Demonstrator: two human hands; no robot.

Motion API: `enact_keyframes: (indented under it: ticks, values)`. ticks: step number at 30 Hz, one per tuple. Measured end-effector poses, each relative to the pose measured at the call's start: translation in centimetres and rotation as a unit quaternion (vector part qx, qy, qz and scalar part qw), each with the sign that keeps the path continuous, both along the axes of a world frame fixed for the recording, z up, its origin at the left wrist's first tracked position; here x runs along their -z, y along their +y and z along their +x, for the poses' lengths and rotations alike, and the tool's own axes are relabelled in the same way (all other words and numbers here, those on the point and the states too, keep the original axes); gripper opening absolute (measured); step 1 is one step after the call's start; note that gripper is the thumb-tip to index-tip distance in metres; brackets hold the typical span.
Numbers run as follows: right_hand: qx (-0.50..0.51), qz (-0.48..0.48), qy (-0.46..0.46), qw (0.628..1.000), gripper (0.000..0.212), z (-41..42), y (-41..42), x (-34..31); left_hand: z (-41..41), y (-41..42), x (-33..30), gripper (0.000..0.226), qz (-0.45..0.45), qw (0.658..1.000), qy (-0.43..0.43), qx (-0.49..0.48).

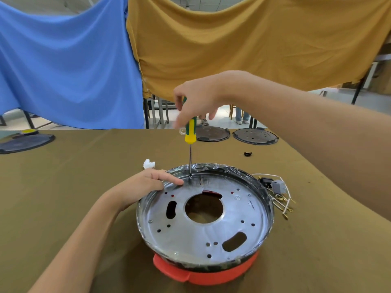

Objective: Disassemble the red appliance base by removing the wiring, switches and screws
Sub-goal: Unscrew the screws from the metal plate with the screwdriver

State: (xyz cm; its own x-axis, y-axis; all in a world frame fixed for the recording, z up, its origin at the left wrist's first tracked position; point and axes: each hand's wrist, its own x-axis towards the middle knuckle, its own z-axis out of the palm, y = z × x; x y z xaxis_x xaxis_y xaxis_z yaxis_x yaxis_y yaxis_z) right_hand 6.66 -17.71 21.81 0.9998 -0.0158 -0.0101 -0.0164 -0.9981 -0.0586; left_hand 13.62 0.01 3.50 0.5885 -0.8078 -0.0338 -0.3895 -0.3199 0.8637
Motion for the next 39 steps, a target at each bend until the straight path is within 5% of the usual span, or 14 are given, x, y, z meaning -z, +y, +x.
enact_keyframes:
  ticks: [4,6,8,11,18,20,22,24,31,34,36,39]
  values:
    - [0.05,-0.192,-0.099,0.975,0.056,0.4,-0.1,0.5,0.0,-0.1,0.0,0.055,0.006,1.0,-0.01,-0.002]
    - [-0.003,-0.135,-0.057,0.989,0.035,0.4,-0.5,0.3,0.0,-0.1,0.0,0.054,0.003,1.0,-0.006,-0.003]
    - [-0.049,0.026,-0.002,0.998,0.009,-0.2,-0.7,-0.3,0.0,0.0,0.1,0.054,-0.001,1.0,-0.002,-0.004]
    - [-0.068,0.12,0.014,0.99,0.017,-0.5,-0.6,-0.3,0.0,0.0,0.1,0.054,0.0,1.0,-0.005,-0.006]
    - [0.049,-0.192,-0.096,0.975,0.052,0.5,-0.5,0.7,0.0,0.0,0.1,0.054,0.002,1.0,-0.008,-0.004]
    - [0.001,-0.148,-0.06,0.987,0.035,0.4,-0.7,0.5,0.0,-0.1,0.1,0.054,-0.001,1.0,-0.01,-0.004]
    - [-0.045,-0.005,-0.012,0.999,0.01,-0.2,-0.7,-0.1,0.0,-0.1,0.1,0.054,-0.001,1.0,-0.01,-0.004]
    - [-0.073,0.103,0.008,0.992,0.016,-0.7,-0.7,-0.3,0.1,0.0,0.2,0.055,0.0,1.0,-0.007,-0.003]
    - [0.005,-0.108,-0.106,0.988,0.047,0.1,-0.2,1.2,0.3,0.1,0.0,0.051,0.033,0.997,-0.063,0.013]
    - [-0.069,-0.023,-0.056,0.996,0.021,-0.5,-0.5,0.5,0.2,0.0,-0.8,0.035,0.051,0.986,-0.157,0.027]
    - [-0.091,0.063,-0.01,0.994,0.029,-1.3,-0.6,0.0,0.3,-0.4,-1.8,0.028,0.081,0.973,-0.215,0.036]
    - [-0.076,0.065,0.002,0.995,0.028,-1.3,-0.4,0.0,0.4,-1.2,-3.0,0.021,0.121,0.959,-0.254,0.028]
